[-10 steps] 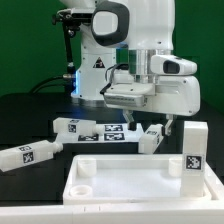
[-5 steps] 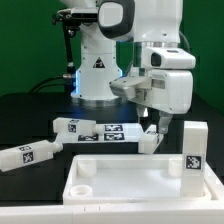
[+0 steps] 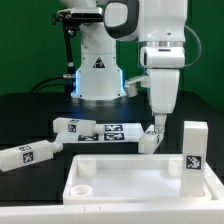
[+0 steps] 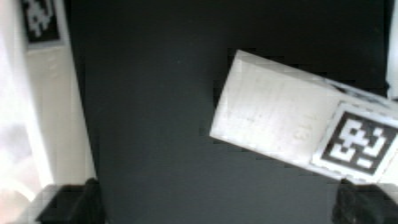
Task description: Assemble desk
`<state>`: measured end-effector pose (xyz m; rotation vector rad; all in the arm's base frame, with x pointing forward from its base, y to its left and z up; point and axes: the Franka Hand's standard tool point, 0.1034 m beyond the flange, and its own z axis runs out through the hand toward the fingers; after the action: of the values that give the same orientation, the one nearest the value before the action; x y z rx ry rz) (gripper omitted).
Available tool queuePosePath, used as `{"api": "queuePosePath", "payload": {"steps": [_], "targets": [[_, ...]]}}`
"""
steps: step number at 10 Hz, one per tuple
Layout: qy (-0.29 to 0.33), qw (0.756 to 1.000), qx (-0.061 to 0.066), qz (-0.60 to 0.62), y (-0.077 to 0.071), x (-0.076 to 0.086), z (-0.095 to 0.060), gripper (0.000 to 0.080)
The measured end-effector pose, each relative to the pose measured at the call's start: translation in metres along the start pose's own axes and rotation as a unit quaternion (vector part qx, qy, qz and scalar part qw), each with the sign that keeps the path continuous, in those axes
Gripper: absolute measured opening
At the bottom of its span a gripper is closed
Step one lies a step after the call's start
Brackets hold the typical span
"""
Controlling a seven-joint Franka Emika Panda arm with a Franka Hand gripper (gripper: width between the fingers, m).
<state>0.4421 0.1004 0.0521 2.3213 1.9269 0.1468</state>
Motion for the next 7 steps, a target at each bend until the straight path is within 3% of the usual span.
{"api": "queuePosePath", "payload": {"steps": [2, 4, 5, 7], "targets": [[0.002, 0.997, 0.002, 0.083, 0.0017, -0.0008, 0.0, 0.0649], [0.004, 0.967, 0.008, 0.255, 0.0045, -0.005, 0.0006, 0.0649], [0.003, 0.935, 0.016, 0.355, 0.0017, -0.0042, 0.0018, 0.0649], [0.0, 0.9, 0.024, 0.435, 0.0015, -0.0015, 0.0015, 0.0649]]}}
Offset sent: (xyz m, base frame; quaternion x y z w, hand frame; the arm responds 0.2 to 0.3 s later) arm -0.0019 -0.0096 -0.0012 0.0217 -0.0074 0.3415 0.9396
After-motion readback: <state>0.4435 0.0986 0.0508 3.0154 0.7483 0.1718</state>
